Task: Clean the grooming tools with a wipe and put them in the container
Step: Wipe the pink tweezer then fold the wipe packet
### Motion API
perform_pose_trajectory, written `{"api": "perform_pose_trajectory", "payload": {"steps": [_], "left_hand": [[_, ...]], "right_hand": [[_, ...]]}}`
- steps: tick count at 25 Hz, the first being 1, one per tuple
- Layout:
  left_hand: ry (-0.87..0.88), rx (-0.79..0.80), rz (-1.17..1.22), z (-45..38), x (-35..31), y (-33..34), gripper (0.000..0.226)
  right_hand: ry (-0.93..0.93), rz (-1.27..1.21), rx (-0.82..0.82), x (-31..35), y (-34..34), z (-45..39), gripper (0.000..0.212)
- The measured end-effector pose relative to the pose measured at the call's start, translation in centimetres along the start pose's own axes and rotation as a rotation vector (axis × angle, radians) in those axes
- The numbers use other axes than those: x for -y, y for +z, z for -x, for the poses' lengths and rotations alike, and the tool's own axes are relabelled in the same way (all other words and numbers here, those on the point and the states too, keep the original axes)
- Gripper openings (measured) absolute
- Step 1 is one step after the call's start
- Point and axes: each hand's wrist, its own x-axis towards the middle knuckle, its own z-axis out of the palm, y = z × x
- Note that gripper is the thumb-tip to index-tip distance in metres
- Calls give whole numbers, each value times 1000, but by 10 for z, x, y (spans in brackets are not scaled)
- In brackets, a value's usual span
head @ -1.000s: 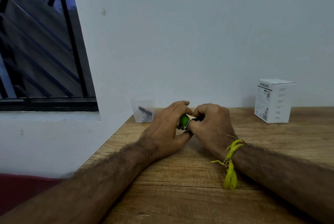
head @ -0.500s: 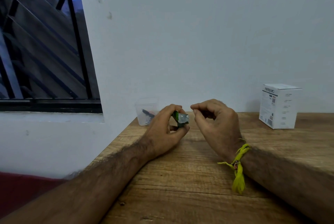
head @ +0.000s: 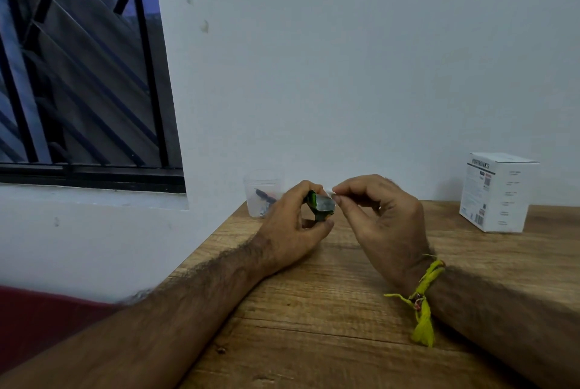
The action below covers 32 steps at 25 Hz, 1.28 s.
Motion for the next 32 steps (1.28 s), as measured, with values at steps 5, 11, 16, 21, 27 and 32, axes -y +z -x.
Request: {"api": "perform_pose_trajectory", "payload": {"steps": [5,11,16,21,27,32], "left_hand": [[28,9,-9,0,-1,1,30],[44,-20,-36,1,-2,2,30],[45,-19,-143,0,-3,3,31],[57,-26,-151,1,-3,3,31],[39,-48,-79,1,-5,2,27],[29,-73,-86,0,-7,4,28]], "right_hand": [[25,28,33,4,1,1,13],[44,139,85,1,1,2,11],[63,194,94,1,2,3,10],[69,206,158,0,3,2,8],[7,145,175,3,1,4,25],[-23,164,150,1,-1,4,24]]}}
